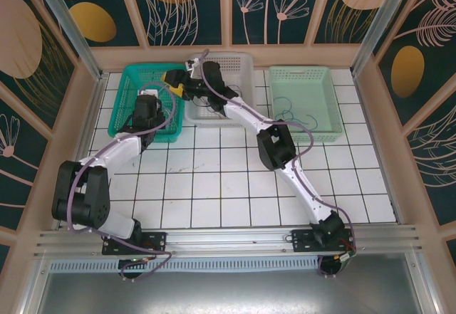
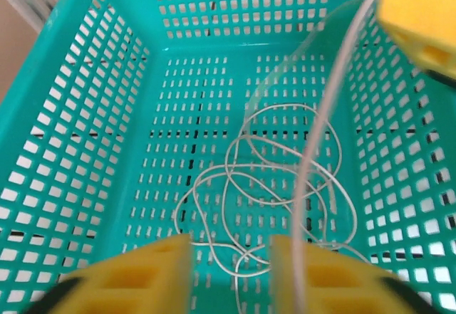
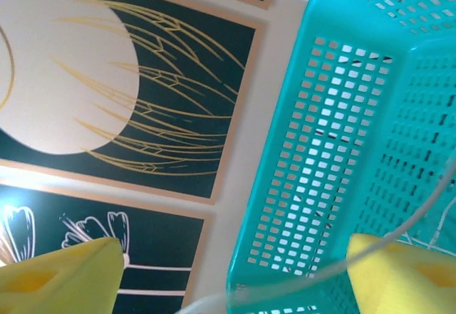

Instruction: Untangle the cables

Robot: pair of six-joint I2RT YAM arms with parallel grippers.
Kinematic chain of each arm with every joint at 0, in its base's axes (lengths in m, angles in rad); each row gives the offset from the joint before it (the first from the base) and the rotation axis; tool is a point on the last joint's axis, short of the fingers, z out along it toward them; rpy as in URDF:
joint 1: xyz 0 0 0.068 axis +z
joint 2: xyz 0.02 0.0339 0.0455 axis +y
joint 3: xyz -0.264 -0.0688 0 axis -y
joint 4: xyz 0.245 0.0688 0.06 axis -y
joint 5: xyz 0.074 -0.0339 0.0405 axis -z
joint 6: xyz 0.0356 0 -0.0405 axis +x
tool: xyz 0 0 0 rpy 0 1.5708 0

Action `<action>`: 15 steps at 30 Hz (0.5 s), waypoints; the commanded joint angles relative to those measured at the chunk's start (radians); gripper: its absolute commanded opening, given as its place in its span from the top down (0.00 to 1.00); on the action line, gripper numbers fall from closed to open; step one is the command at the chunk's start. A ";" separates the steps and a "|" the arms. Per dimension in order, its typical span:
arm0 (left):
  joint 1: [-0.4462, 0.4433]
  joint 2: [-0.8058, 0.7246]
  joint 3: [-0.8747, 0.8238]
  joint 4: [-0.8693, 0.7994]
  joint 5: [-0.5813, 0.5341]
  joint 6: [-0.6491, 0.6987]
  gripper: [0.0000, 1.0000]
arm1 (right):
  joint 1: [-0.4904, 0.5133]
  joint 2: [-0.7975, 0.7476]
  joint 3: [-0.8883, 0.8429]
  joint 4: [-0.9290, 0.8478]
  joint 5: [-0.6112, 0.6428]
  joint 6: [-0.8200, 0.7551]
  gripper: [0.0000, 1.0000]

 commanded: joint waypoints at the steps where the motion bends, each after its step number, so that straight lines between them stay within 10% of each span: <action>1: 0.022 0.036 0.045 -0.041 0.016 -0.077 0.29 | -0.009 -0.158 -0.042 -0.075 0.045 -0.134 0.11; 3: 0.050 0.063 0.062 -0.047 0.097 -0.114 0.02 | -0.023 -0.213 -0.102 -0.124 0.073 -0.171 0.10; 15: 0.091 0.137 0.177 -0.108 0.478 -0.210 0.01 | -0.087 -0.486 -0.368 -0.244 0.154 -0.360 0.08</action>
